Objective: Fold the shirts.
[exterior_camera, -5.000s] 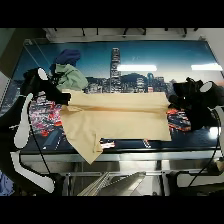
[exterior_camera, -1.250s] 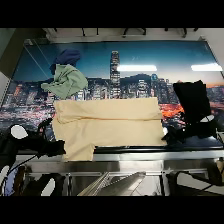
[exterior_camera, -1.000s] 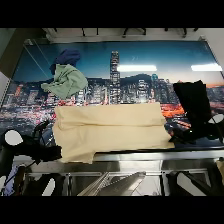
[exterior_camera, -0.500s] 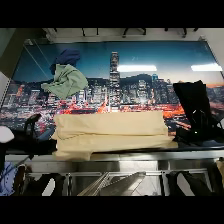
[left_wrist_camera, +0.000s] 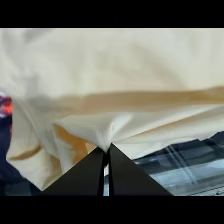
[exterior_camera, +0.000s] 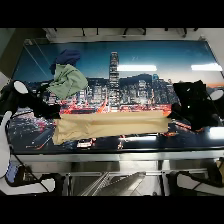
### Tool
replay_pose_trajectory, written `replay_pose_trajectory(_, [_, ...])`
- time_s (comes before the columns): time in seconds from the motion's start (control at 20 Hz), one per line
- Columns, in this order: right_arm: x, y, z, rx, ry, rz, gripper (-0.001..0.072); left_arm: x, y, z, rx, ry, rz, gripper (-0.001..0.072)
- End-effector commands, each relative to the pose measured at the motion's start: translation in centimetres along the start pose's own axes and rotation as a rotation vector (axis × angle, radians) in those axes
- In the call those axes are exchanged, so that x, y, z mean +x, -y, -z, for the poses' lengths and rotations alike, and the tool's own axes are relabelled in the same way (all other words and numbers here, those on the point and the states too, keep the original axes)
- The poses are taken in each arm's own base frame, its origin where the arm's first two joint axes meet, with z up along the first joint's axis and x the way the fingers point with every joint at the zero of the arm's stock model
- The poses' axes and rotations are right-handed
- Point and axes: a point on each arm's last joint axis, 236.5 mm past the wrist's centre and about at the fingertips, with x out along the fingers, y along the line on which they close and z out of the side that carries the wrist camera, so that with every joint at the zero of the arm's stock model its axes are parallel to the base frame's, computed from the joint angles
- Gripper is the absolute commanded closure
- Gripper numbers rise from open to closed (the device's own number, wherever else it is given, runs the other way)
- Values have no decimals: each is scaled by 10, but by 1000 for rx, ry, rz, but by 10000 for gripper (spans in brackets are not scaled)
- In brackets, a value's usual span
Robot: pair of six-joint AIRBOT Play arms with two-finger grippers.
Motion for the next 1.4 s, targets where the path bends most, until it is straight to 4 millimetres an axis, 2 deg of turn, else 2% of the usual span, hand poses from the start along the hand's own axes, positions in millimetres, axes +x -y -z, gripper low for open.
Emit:
replay_pose_trajectory(0.0, [44,-5,-27,33,-79,-51,692,12,-9,-40,12,6,-7,691])
replay_pose_trajectory(0.1, [64,-4,-25,70,-127,-83,692,14,-11,-51,14,6,-6,690])
replay_pose_trajectory(0.2, [72,-1,-23,78,-148,-87,692,23,-12,-50,9,-30,3,690])
replay_pose_trajectory(0.4, [68,-7,-23,17,-142,-109,683,36,-15,-38,14,-91,11,690])
replay_pose_trajectory(0.45, [66,-9,-24,14,-135,-112,617,35,-14,-37,15,-96,13,689])
replay_pose_trajectory(0.5, [62,-11,-25,7,-129,-113,365,32,-13,-36,16,-94,13,545])
replay_pose_trajectory(0.55, [56,-14,-23,-28,-134,-120,92,26,-11,-36,14,-79,10,204])
replay_pose_trajectory(0.6, [49,-18,-20,-68,-144,-128,38,17,-10,-37,-1,-54,3,70])
replay_pose_trajectory(0.7, [33,-20,-15,-123,-160,-143,38,-7,-6,-38,-10,13,-6,71])
replay_pose_trajectory(0.9, [15,3,-16,-71,-151,-163,38,-67,7,-41,-42,204,-22,72])
replay_pose_trajectory(0.95, [12,9,-17,-67,-145,-167,39,-80,11,-41,-32,252,-25,142])
replay_pose_trajectory(1.0, [10,14,-18,-64,-138,-169,39,-91,14,-39,-21,283,-28,690])
replay_pose_trajectory(1.15, [22,24,-17,-70,-153,-177,39,-108,29,-32,29,324,-26,692])
replay_pose_trajectory(1.35, [50,29,-8,-50,-234,-210,39,-106,49,-27,81,316,-23,691])
